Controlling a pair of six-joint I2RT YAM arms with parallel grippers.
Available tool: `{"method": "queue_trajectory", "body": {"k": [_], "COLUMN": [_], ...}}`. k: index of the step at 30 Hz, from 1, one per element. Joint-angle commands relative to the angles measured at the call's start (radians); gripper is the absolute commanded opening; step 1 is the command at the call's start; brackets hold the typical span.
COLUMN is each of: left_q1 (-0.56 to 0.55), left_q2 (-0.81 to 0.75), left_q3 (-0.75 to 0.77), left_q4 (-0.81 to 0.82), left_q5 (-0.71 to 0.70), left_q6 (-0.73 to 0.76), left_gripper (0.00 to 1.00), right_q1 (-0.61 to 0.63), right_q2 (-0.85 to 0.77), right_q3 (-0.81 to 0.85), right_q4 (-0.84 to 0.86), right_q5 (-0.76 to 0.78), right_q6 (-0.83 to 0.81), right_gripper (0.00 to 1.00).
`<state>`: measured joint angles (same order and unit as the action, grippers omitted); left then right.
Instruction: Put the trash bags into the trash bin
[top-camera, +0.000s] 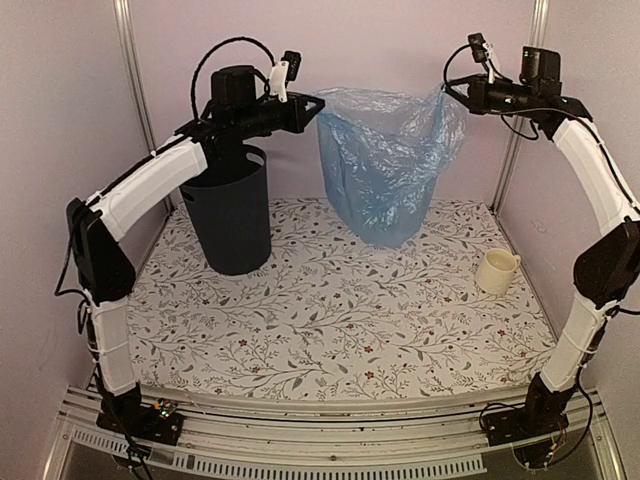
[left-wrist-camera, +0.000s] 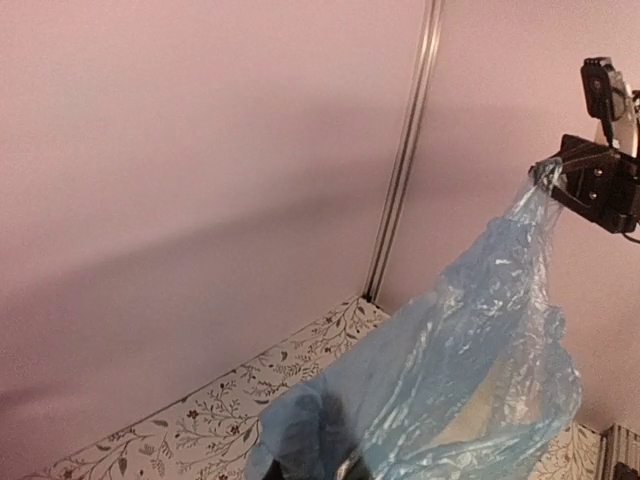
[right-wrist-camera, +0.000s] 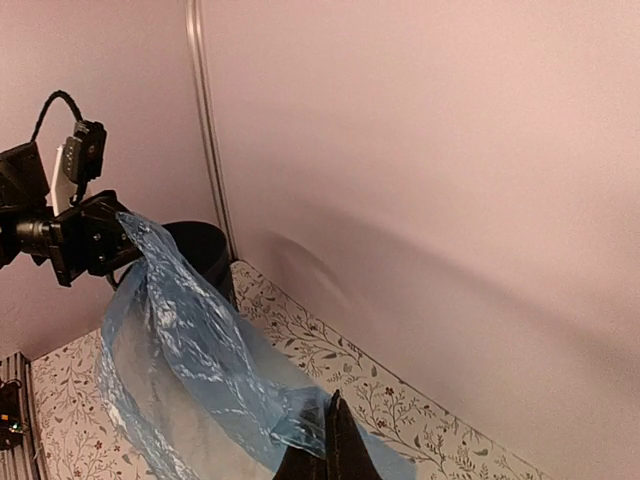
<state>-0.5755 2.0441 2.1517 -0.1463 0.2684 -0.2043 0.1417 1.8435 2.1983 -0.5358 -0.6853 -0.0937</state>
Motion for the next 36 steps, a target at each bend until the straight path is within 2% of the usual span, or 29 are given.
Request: {"method": "queue_trajectory", "body": {"k": [1, 3, 5, 8, 11, 13, 14, 16, 18, 22, 24, 26, 32, 34, 36], "left_q1": [-0.135, -0.183, -0.216, -0.228, -0.217, -0.205, -0.202, -0.202, -0.22, -0.255, -0.257, -0.257, -0.256, -0.256, -0.256], "left_q2": [-0.18, -0.274, -0.349, -0.386, -0.279, -0.178, -0.14, -0.122, -0.178, -0.329, -0.382, -0.419, -0.432, -0.429, -0.424], "left_q3": [-0.025, -0.128, -0.307, -0.516, -0.543, -0.491, -0.472, -0.486, -0.574, -0.733, -0.758, -0.768, -0.74, -0.725, -0.719], "left_q4": [0.087, 0.174, 0.308, 0.484, 0.434, 0.305, 0.248, 0.191, 0.23, 0.319, 0.318, 0.309, 0.254, 0.237, 0.23], "left_q5": [-0.036, -0.077, -0.142, -0.23, -0.34, -0.402, -0.4, -0.333, -0.27, -0.243, -0.209, -0.176, -0.071, -0.055, -0.053], "left_q6": [0.25, 0.321, 0.379, 0.404, 0.378, 0.312, 0.279, 0.231, 0.215, 0.235, 0.231, 0.221, 0.21, 0.203, 0.194], "left_gripper": [0.0, 0.0, 0.0, 0.0, 0.0, 0.0, 0.0, 0.0, 0.0, 0.0, 0.0, 0.0, 0.0, 0.0, 0.0], "right_q1": [0.012, 0.013, 0.013, 0.013, 0.013, 0.013, 0.013, 0.013, 0.013, 0.014, 0.015, 0.014, 0.015, 0.015, 0.015], "right_q2": [-0.177, -0.224, -0.241, -0.257, -0.273, -0.253, -0.234, -0.223, -0.257, -0.388, -0.424, -0.416, -0.416, -0.412, -0.4], "right_q3": [0.011, 0.028, 0.043, -0.069, -0.353, -0.528, -0.571, -0.634, -0.689, -0.749, -0.734, -0.689, -0.65, -0.648, -0.663], "right_q4": [0.061, 0.058, 0.026, 0.042, 0.181, 0.232, 0.223, 0.195, 0.178, 0.109, 0.06, 0.007, 0.004, 0.016, 0.042], "right_q5": [-0.165, -0.217, -0.232, -0.153, 0.08, 0.211, 0.227, 0.135, -0.014, -0.337, -0.43, -0.489, -0.53, -0.484, -0.367], "right_q6": [-0.03, -0.049, -0.064, -0.114, -0.109, -0.069, -0.054, -0.048, -0.063, -0.193, -0.259, -0.258, -0.216, -0.199, -0.153], "right_gripper": [0.02, 0.02, 0.02, 0.02, 0.02, 0.02, 0.02, 0.02, 0.02, 0.02, 0.02, 0.02, 0.02, 0.02, 0.02]}}
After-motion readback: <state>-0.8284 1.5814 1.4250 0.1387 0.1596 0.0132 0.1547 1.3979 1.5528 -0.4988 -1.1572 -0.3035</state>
